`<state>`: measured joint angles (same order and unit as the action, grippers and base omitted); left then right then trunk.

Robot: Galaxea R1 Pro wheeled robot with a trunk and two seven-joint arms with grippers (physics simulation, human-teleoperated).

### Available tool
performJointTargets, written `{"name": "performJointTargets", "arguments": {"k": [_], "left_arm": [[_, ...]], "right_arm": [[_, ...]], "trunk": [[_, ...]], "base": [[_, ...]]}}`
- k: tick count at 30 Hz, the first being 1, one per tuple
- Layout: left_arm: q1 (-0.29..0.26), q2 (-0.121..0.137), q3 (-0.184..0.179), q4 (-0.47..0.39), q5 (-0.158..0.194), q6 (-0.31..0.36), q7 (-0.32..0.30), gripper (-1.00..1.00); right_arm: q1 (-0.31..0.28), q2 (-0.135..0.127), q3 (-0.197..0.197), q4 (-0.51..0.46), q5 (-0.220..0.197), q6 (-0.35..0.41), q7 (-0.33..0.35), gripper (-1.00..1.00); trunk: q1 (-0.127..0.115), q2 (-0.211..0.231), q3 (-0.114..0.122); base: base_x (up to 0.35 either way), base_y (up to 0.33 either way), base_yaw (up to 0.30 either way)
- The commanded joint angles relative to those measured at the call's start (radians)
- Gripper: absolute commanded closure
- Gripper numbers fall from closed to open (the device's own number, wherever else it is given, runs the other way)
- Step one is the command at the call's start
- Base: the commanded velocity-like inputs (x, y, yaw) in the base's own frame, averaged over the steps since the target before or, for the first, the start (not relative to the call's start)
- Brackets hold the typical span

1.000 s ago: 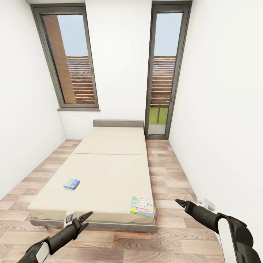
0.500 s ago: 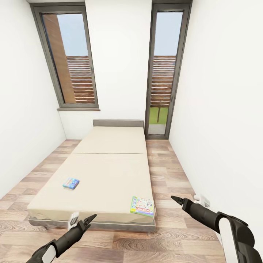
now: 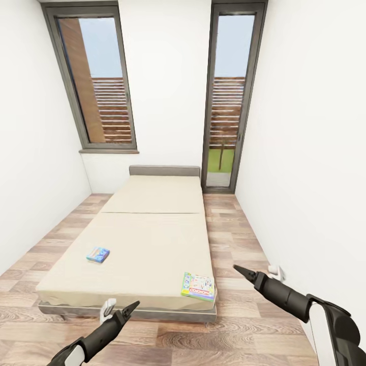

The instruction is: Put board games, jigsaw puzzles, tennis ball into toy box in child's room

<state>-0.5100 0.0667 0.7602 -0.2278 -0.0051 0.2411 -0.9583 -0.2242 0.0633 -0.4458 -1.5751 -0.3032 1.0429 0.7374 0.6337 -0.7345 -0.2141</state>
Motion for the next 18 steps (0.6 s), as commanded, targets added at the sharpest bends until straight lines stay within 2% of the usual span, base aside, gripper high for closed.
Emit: {"name": "performJointTargets", "arguments": {"k": [1, 5, 9, 18], "left_arm": [[-0.001, -0.001, 0.005, 0.0, -0.001, 0.01, -0.004, -1.0], [-0.001, -0.009, 0.005, 0.0, -0.003, 0.004, -0.003, -1.0], [0.0, -0.025, 0.004, 0.001, -0.005, -0.024, -0.002, -1.0], [0.001, -0.05, 0.003, 0.002, -0.006, -0.063, -0.002, -1.0]], "right_arm": [[-0.001, 0.001, -0.003, 0.0, 0.006, 0.004, 0.019, -1.0], [-0.001, 0.001, -0.002, 0.0, 0.006, 0.004, 0.056, -1.0], [-0.001, 0.001, 0.0, 0.0, 0.004, 0.004, 0.123, -1.0], [0.018, 0.001, 0.002, 0.0, -0.01, 0.004, 0.366, -1.0]], "trunk": [[0.004, -0.009, -0.005], [0.019, -0.037, -0.017], [0.035, -0.065, -0.03], [0.069, -0.128, -0.058]], "base": [[0.0, 0.0, 0.0], [0.0, 0.0, 0.0], [0.0, 0.0, 0.0], [0.0, 0.0, 0.0]]}}
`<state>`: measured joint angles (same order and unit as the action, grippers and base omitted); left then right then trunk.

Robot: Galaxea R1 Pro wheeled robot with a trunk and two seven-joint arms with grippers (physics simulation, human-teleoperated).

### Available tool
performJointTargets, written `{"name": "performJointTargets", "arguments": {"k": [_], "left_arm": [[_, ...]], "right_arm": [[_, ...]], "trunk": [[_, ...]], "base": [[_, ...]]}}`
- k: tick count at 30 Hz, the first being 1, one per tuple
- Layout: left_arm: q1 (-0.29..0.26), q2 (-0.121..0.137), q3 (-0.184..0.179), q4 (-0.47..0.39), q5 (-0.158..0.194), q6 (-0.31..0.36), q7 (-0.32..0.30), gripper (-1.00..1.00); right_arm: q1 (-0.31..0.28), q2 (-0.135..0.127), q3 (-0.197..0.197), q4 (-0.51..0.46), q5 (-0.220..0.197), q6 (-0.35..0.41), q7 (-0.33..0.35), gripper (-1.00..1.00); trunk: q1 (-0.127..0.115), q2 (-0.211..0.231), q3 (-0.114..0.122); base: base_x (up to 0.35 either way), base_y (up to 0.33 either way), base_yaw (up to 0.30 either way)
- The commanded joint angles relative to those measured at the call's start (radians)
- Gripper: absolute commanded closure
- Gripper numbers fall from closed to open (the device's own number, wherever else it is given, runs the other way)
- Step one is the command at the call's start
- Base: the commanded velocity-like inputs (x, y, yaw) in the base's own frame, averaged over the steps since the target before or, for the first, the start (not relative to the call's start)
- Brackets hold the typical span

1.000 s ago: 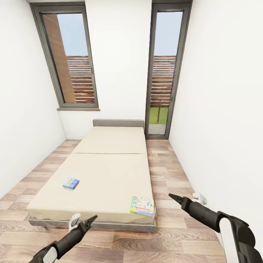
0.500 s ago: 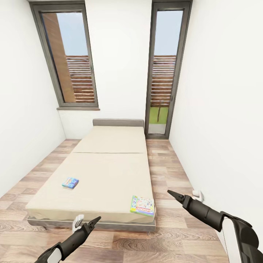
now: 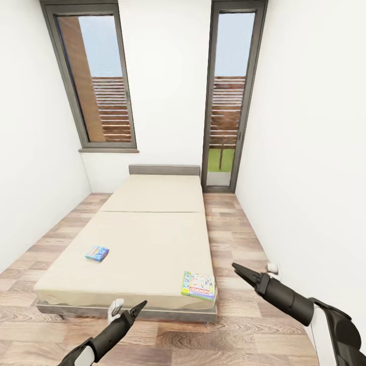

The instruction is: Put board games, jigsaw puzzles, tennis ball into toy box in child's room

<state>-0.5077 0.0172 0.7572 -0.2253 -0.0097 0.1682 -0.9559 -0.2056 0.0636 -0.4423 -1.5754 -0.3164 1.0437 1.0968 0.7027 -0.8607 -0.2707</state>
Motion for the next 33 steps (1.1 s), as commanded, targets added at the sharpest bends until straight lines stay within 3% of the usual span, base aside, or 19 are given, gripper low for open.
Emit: {"name": "performJointTargets", "arguments": {"k": [1, 9, 26, 30, 32, 33], "left_arm": [[-0.001, -0.001, 0.006, 0.0, -0.001, 0.009, -0.004, -1.0], [0.0, -0.006, 0.005, 0.002, -0.001, 0.004, -0.004, -1.0], [0.0, -0.006, 0.005, 0.028, -0.002, -0.024, -0.004, -1.0], [0.0, -0.006, 0.005, 0.029, -0.001, -0.027, -0.005, -1.0], [0.0, -0.007, 0.005, 0.03, -0.001, -0.028, -0.004, -1.0], [0.0, -0.007, 0.005, 0.033, 0.0, -0.029, -0.004, -1.0]], "right_arm": [[0.004, 0.001, -0.002, 0.0, 0.002, 0.003, 0.022, -1.0], [0.021, 0.0, -0.007, 0.006, -0.009, 0.003, 0.075, -1.0], [0.025, 0.001, -0.011, 0.007, -0.014, 0.003, 0.084, -1.0], [0.025, 0.0, -0.012, 0.002, -0.054, 0.003, 0.084, -1.0], [0.025, 0.0, -0.009, 0.001, -0.095, 0.003, 0.084, -1.0], [0.025, 0.001, -0.005, 0.0, -0.14, 0.003, 0.083, -1.0]], "trunk": [[0.004, -0.008, -0.005], [0.035, -0.064, -0.03], [0.1, -0.183, -0.083], [0.115, -0.211, -0.095], [0.123, -0.225, -0.102], [0.127, -0.232, -0.105]], "base": [[0.0, 0.0, 0.0], [0.0, 0.0, 0.0], [0.0, 0.0, 0.0], [0.0, 0.0, 0.0], [0.0, 0.0, 0.0], [0.0, 0.0, 0.0]]}}
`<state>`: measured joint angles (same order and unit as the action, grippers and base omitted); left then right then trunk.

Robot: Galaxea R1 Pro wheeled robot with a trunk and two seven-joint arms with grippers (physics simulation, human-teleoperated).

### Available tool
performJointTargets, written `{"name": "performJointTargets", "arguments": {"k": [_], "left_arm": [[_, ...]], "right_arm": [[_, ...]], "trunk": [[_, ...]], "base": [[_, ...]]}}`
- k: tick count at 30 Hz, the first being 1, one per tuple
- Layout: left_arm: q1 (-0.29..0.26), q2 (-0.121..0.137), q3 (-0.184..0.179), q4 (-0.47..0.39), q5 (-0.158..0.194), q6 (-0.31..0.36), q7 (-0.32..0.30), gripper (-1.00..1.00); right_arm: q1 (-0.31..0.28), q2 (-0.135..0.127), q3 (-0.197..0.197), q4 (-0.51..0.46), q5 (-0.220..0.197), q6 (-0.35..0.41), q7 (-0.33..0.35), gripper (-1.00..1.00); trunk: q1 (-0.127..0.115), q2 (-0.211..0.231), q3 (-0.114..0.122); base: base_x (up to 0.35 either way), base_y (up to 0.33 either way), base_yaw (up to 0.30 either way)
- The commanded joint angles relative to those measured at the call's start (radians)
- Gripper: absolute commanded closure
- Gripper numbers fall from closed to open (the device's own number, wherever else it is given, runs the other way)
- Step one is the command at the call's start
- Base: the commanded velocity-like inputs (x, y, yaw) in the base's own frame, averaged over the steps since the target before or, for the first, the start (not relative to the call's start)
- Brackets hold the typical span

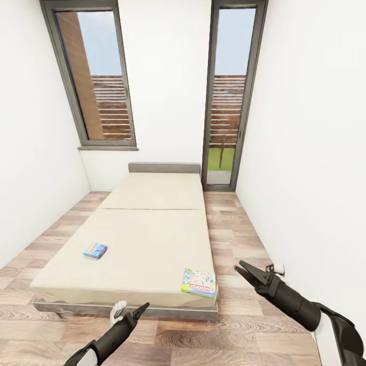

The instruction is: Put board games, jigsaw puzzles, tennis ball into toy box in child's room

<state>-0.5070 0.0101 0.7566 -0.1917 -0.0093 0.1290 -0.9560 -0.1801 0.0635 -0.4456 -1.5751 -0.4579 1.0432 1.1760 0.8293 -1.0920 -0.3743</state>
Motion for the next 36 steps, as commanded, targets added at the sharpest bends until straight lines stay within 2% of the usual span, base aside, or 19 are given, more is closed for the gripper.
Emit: {"name": "performJointTargets", "arguments": {"k": [1, 3, 6, 11, 17, 24, 36], "left_arm": [[-0.001, 0.0, 0.006, 0.002, -0.001, 0.01, -0.004, -1.0], [-0.001, 0.0, 0.006, 0.008, -0.001, 0.01, -0.004, -1.0], [-0.001, 0.0, 0.006, 0.015, -0.002, 0.009, -0.004, -1.0], [-0.001, 0.001, 0.005, 0.021, -0.003, 0.009, -0.004, -1.0], [-0.001, 0.0, 0.004, 0.023, -0.003, 0.008, -0.004, -1.0], [-0.001, -0.008, 0.004, 0.028, -0.003, -0.002, -0.004, -1.0], [0.001, -0.05, 0.003, 0.03, -0.007, -0.059, 0.003, -1.0]], "right_arm": [[-0.001, 0.002, 0.002, -0.001, -0.018, 0.004, 0.003, -1.0], [-0.001, 0.004, 0.012, -0.001, -0.046, 0.004, 0.002, -1.0], [-0.001, 0.005, 0.036, 0.003, -0.063, 0.004, -0.005, -1.0], [-0.001, 0.003, 0.071, 0.009, -0.065, 0.004, -0.057, -1.0], [-0.001, 0.002, 0.079, 0.01, -0.068, 0.004, -0.089, -1.0], [-0.001, 0.0, 0.073, 0.011, -0.07, 0.004, -0.098, -1.0], [0.0, -0.001, 0.022, 0.012, -0.063, 0.004, -0.101, -1.0]], "trunk": [[0.004, -0.008, -0.004], [0.012, -0.022, -0.011], [0.023, -0.043, -0.02], [0.042, -0.078, -0.036], [0.065, -0.12, -0.055], [0.092, -0.169, -0.076], [0.138, -0.253, -0.114]], "base": [[0.0, 0.0, 0.0], [0.0, 0.0, 0.0], [0.0, 0.0, 0.0], [0.0, 0.0, 0.0], [0.0, 0.0, 0.0], [0.0, 0.0, 0.0], [0.0, 0.0, 0.0]]}}
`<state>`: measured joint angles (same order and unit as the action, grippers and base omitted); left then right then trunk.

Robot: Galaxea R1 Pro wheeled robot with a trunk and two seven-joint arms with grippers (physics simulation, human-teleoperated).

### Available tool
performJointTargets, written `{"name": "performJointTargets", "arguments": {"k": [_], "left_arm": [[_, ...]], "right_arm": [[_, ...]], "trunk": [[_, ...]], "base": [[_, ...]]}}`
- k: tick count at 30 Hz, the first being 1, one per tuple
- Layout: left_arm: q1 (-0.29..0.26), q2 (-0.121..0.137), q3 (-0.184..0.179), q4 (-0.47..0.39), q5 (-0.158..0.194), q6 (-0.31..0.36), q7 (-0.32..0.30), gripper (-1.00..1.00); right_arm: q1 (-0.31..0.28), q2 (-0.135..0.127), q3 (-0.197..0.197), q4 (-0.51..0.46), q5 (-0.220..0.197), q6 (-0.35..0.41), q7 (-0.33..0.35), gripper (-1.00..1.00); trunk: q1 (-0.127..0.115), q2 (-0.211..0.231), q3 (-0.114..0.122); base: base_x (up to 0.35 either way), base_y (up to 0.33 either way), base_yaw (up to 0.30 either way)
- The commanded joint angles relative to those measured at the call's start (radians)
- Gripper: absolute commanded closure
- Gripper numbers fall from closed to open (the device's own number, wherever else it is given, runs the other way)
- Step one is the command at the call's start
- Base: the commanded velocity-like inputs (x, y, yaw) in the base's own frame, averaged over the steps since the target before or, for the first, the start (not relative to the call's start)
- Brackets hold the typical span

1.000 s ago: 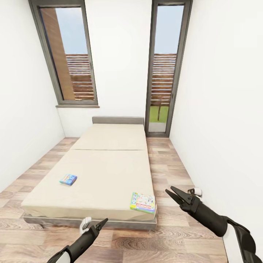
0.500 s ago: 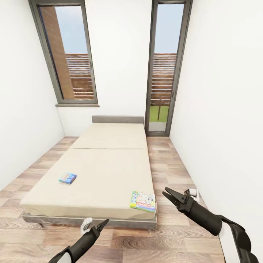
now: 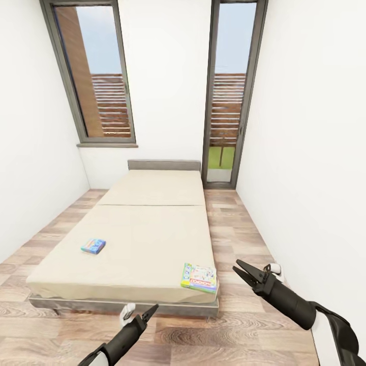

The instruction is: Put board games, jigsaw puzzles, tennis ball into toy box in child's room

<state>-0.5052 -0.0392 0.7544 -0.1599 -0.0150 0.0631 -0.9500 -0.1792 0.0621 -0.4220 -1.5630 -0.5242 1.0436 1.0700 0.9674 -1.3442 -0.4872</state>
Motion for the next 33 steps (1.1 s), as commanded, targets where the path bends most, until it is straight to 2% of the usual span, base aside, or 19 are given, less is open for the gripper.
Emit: {"name": "performJointTargets", "arguments": {"k": [1, 13, 28, 33], "left_arm": [[0.0, -0.004, 0.005, -0.002, -0.002, 0.006, 0.001, -1.0], [0.0, -0.033, 0.004, -0.001, -0.003, 0.007, 0.079, -1.0], [0.001, -0.034, 0.003, -0.001, -0.003, 0.013, 0.086, -1.0], [0.001, -0.034, 0.003, -0.001, -0.003, 0.014, 0.082, -1.0]], "right_arm": [[-0.001, 0.001, -0.005, 0.0, 0.004, 0.004, 0.005, -1.0], [0.0, 0.001, -0.032, 0.0, 0.004, 0.004, 0.005, -1.0], [0.0, 0.0, -0.039, 0.001, 0.004, 0.004, 0.005, -1.0], [0.0, 0.001, -0.054, 0.001, 0.005, 0.004, 0.005, -1.0]], "trunk": [[0.004, -0.008, -0.004], [0.05, -0.092, -0.042], [0.107, -0.197, -0.089], [0.127, -0.232, -0.105]], "base": [[0.0, 0.0, 0.0], [0.0, 0.0, 0.0], [0.0, 0.0, 0.0], [0.0, 0.0, 0.0]]}}
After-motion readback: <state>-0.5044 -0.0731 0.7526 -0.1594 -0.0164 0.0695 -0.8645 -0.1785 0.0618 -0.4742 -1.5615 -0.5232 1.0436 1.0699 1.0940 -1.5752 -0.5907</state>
